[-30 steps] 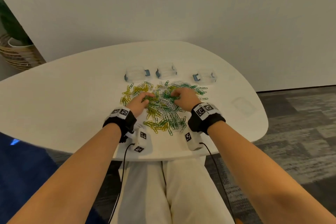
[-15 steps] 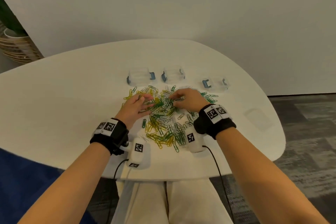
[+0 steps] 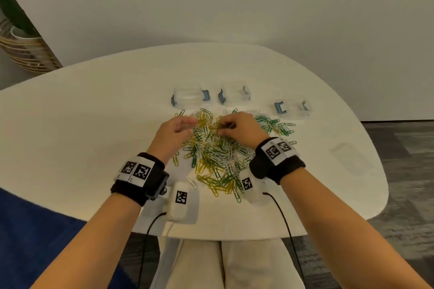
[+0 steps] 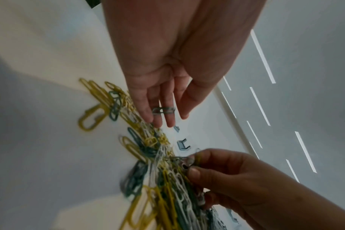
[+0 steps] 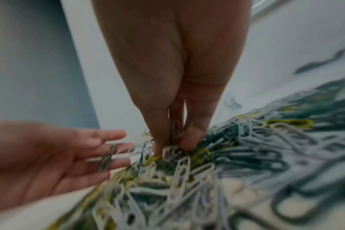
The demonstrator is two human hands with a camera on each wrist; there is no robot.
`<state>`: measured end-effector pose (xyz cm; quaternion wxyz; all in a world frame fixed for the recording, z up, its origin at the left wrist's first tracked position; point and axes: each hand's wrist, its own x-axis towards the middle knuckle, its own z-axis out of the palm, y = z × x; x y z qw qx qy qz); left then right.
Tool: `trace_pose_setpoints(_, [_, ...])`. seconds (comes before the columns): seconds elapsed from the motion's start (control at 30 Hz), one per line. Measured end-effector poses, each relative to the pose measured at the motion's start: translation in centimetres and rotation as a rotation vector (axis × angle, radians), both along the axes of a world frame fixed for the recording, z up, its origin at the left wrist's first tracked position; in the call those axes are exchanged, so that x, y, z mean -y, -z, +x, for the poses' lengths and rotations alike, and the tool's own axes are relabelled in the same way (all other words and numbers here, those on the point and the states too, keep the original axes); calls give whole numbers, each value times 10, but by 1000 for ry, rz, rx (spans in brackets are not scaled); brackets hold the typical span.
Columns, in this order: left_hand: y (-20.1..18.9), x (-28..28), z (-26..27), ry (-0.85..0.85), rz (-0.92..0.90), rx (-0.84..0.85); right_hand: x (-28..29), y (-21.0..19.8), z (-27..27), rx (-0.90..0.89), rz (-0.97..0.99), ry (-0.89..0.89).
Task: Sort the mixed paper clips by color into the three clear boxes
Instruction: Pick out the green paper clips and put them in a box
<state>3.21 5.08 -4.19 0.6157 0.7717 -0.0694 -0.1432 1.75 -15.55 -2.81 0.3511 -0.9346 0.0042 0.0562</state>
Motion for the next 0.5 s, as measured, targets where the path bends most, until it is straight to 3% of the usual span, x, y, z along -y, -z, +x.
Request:
trace_pose_setpoints(0.07, [-6, 3, -4, -32, -2, 21, 9, -2, -2, -41, 205, 98])
trace_pose_setpoints(0.17, [-11, 14, -7, -73, -94, -23, 13, -6, -7, -115, 358, 117])
trace_pose_setpoints(0.3, [-11, 32, -8, 39, -496, -499, 12, -10, -14, -218, 619, 128])
trace_pose_setpoints(0.37, [-12, 39, -9, 58, -594, -628, 10, -10, -17, -253, 698, 131])
trace_pose_setpoints(0.5, [-12, 44, -9, 67, -580, -560, 6, -9, -19, -197, 742, 198])
